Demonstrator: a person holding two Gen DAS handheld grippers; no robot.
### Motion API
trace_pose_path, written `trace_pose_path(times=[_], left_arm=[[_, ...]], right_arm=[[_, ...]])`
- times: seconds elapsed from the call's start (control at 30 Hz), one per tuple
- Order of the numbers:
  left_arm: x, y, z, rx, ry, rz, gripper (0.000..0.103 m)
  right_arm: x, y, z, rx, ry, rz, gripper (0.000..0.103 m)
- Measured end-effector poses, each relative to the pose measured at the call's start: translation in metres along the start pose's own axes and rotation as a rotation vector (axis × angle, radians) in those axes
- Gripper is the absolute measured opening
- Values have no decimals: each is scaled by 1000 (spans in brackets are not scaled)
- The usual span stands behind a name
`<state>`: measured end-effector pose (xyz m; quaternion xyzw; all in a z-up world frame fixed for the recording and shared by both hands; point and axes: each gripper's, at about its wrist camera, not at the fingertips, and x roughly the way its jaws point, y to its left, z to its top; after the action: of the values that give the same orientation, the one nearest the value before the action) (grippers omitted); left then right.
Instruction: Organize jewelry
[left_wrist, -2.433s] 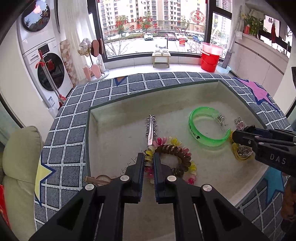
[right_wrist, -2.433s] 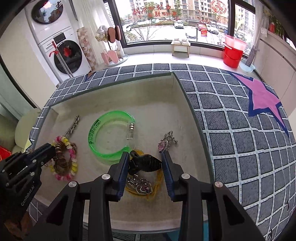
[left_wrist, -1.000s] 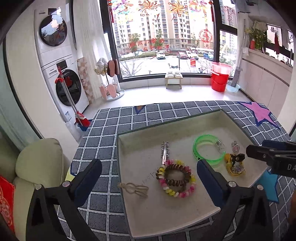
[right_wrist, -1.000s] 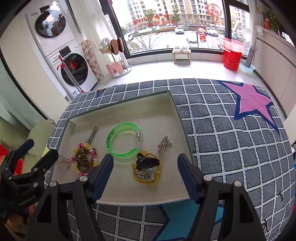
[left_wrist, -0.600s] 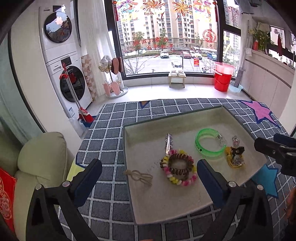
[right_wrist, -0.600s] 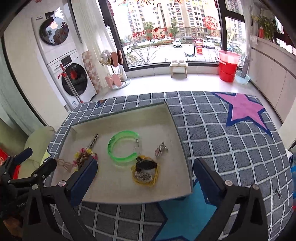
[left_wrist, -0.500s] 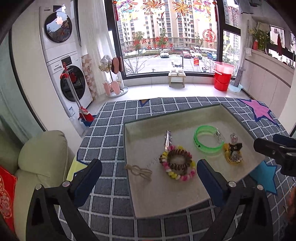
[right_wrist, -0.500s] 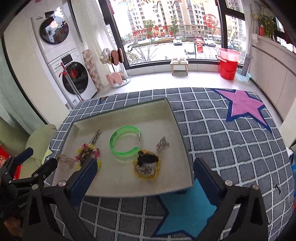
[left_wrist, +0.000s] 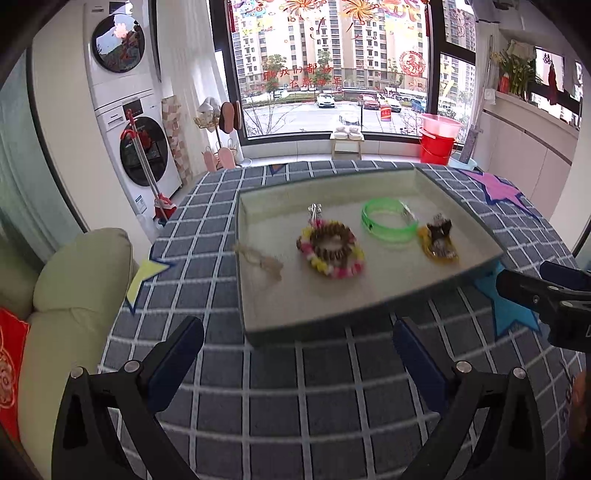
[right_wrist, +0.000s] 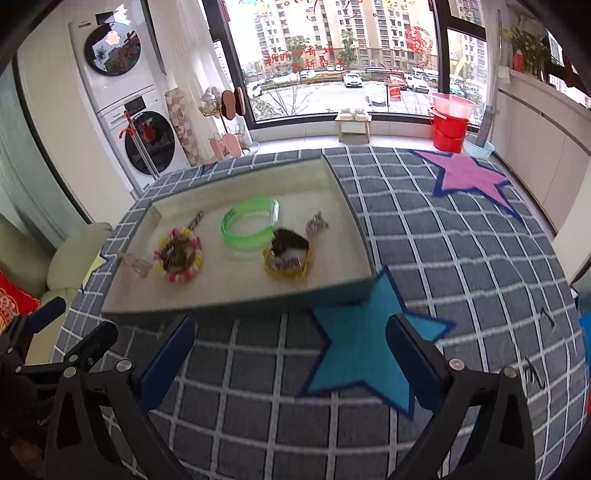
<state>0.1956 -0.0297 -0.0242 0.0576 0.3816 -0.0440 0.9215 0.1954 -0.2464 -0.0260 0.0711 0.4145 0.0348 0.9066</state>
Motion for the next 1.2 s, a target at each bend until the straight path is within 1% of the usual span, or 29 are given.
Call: trace_pose_path(times=[0.13,0.37,0.5,0.77,1.2], left_arm=[[-12,-3,-14,-6,-13,13,103],[-33,-4,-28,-60,-72,35,103],[-41,-7,-31,-60,-105,62,103],[-48,0,-38,-115,-108,66,103],[-53,1,-42,-134,-112,75,103]], right_arm=[[-9,-1,-14,-3,-12,-12,103],[-32,11,-30,-60,-100,-46,103],[-40,17,-33,-88,-137,-55,103],[-56,20,-40,-112,-199,-62,103],[-59,23,-45,-123,-207,-39,103]])
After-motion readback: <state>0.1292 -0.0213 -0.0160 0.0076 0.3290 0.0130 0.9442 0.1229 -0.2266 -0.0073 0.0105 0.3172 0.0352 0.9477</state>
